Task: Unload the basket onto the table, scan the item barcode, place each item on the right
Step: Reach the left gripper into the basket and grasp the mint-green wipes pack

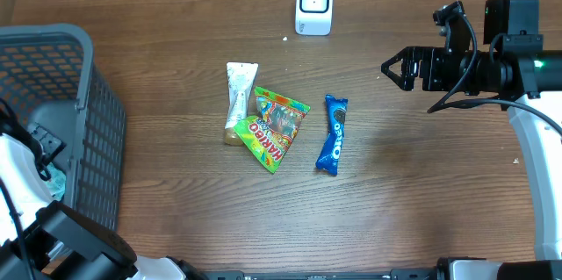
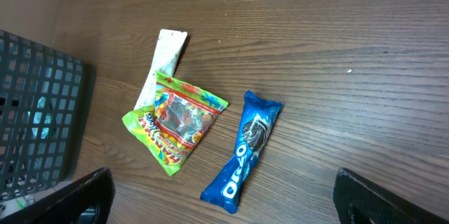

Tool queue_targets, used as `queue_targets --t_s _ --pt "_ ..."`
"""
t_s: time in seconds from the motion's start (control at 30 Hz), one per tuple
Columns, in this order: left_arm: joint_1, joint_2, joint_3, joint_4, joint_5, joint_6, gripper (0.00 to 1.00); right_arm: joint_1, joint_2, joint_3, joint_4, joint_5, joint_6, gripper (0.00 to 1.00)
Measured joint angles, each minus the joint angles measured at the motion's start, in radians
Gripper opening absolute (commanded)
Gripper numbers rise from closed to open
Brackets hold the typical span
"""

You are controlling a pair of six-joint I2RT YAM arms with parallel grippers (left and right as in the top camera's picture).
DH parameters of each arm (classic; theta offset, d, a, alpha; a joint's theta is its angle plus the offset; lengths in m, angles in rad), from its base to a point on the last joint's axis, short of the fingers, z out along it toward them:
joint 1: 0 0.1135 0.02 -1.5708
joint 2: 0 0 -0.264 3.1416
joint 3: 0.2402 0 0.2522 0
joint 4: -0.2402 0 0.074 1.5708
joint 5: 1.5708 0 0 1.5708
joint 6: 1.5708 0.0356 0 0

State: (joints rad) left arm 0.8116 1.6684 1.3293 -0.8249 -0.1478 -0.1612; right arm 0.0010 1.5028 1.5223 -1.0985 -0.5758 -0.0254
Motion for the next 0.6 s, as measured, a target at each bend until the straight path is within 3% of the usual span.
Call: queue_targets --t_s 0.3,0.6 --pt "0.000 0.000 -0.205 0.301 -0.034 0.016 0.69 0.000 0.000 0.000 0.013 0.000 0.000 1.00" --pt "0.000 0.003 -0.238 0.381 -0.153 0.060 0.68 0.000 0.000 0.000 0.007 0.000 0.000 1.00"
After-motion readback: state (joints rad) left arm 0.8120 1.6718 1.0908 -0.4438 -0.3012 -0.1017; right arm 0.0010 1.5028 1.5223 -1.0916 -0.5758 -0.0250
